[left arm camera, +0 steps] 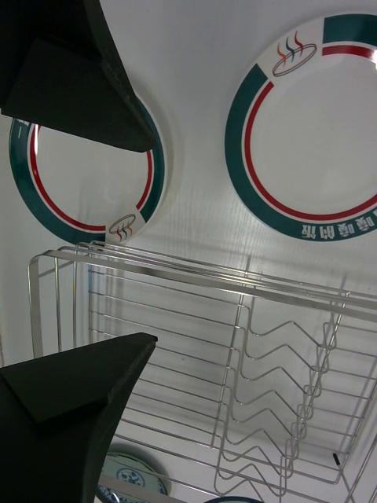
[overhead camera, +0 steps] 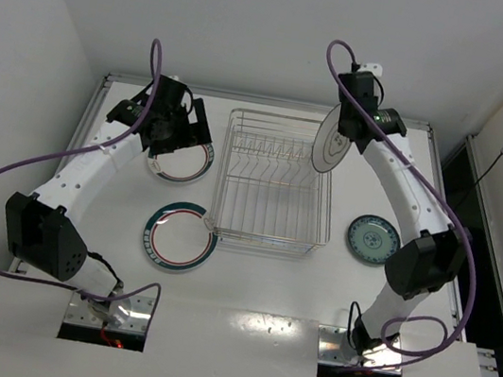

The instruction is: Load the plates into the dish rack

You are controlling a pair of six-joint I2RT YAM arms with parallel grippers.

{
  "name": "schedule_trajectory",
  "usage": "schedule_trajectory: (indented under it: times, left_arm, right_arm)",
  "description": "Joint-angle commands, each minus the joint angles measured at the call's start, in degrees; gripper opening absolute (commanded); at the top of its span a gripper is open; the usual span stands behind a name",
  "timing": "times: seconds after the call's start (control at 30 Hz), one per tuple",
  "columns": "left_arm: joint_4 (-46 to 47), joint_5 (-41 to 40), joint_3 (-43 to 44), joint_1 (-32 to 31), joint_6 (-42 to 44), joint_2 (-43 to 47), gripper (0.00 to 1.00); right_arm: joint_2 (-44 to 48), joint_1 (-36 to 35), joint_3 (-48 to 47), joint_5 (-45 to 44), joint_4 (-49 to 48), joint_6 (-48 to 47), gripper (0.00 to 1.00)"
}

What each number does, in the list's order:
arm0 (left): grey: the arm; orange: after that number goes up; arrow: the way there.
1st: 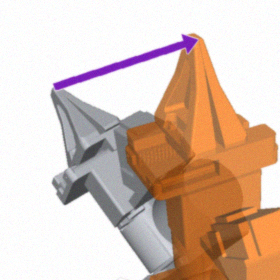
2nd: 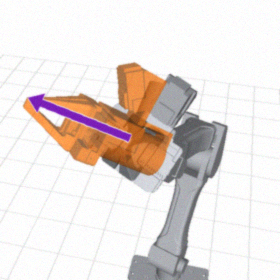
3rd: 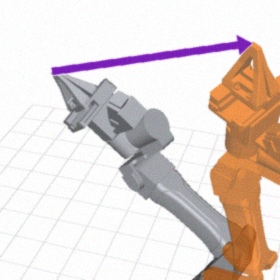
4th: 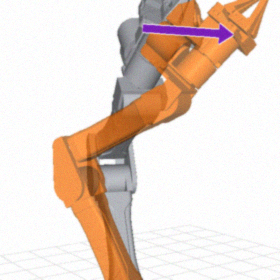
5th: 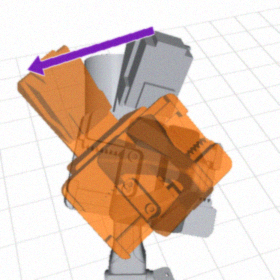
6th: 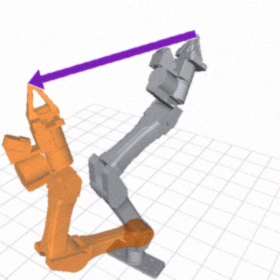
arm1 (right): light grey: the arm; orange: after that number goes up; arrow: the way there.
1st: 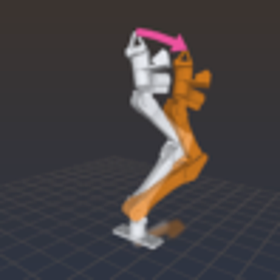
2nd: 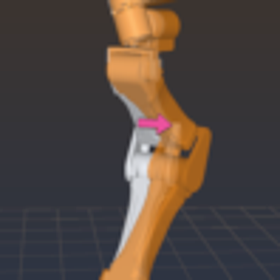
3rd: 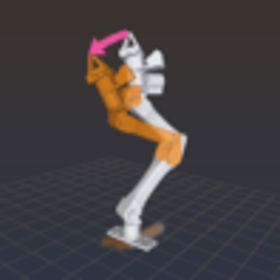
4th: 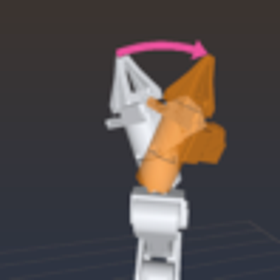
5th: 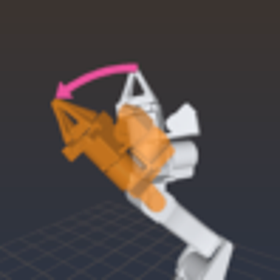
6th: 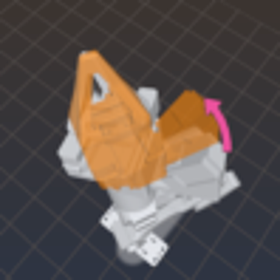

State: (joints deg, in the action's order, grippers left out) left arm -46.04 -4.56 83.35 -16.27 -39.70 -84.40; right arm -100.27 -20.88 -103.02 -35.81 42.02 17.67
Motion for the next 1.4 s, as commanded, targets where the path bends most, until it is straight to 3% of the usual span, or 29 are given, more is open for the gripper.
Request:
schedule_trajectory:
  times: [0.0,0.6,1.07,1.23,1.37]
  left_arm:
    - [0.3,-0.7,1.1,0.4,0.0,2.0,1.0]
    - [0.3,-1.2,1.1,0.4,0.0,2.6,1.0]
    - [-0.3,-2.3,0.6,0.4,0.5,3.2,1.0]
    - [-0.3,-2.3,0.6,0.4,0.5,3.2,1.0]
    - [-0.3,-1.8,0.6,0.4,0.5,3.2,1.0]
  right_arm:
    - [-0.5,-0.5,-0.9,-1.8,-3.6,-0.1,0.0]
    - [-3.9,-1.0,0.9,-3.6,-3.0,-0.6,0.0]
    - [-11.5,-1.5,-4.0,8.7,3.2,1.7,0.0]
    - [-9.8,-5.0,-2.9,4.6,4.4,1.7,0.0]
    - [-9.8,-5.6,-1.0,4.1,5.5,2.2,0.1]
